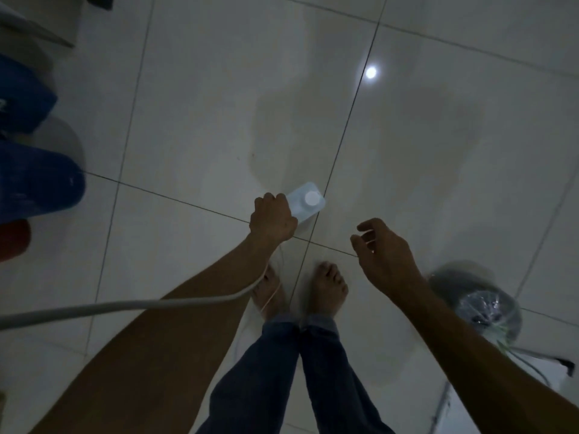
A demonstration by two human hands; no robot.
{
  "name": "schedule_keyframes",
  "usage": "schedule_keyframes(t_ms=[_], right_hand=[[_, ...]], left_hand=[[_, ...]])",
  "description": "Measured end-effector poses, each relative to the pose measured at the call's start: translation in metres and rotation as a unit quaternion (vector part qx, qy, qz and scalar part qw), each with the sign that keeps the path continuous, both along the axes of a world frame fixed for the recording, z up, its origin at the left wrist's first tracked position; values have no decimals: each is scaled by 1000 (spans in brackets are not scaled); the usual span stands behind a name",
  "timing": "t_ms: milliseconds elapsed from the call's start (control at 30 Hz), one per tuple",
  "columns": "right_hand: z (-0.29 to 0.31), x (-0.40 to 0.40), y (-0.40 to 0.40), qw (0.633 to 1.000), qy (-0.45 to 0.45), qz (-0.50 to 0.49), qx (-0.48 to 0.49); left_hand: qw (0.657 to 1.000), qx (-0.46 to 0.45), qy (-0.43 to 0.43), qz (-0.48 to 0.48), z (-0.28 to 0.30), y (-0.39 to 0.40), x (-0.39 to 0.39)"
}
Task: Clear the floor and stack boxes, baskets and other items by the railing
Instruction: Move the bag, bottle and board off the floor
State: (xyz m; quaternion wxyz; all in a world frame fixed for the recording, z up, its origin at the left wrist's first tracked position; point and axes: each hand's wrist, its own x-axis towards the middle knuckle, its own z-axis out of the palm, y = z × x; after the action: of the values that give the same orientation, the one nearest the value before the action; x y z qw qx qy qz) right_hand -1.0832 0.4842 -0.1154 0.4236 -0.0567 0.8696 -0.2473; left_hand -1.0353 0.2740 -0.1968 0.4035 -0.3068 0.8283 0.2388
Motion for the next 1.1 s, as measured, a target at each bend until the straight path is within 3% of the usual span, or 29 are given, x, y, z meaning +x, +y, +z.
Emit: schedule_keyframes(t_ms=[167, 467, 700, 833, 967, 1100], right_hand=[[-2, -1, -4, 1000, -15, 11, -2], [28, -21, -53, 999, -18, 15, -28], [75, -17, -160, 997, -40, -33, -52], [100, -11, -234, 997, -10, -31, -73], [109, 2, -305, 991, -34, -98, -86], [111, 29, -377, 987, -49, -126, -90]], left_hand=[[998, 40, -54, 5, -14, -10, -12], [977, 117, -8, 179, 48, -39, -20], [884, 232, 65, 399, 144, -110, -10], [853, 264, 114, 435, 179, -158, 6], [814, 278, 151, 488, 190, -218, 27], [807, 286, 158, 492, 188, -289, 60]])
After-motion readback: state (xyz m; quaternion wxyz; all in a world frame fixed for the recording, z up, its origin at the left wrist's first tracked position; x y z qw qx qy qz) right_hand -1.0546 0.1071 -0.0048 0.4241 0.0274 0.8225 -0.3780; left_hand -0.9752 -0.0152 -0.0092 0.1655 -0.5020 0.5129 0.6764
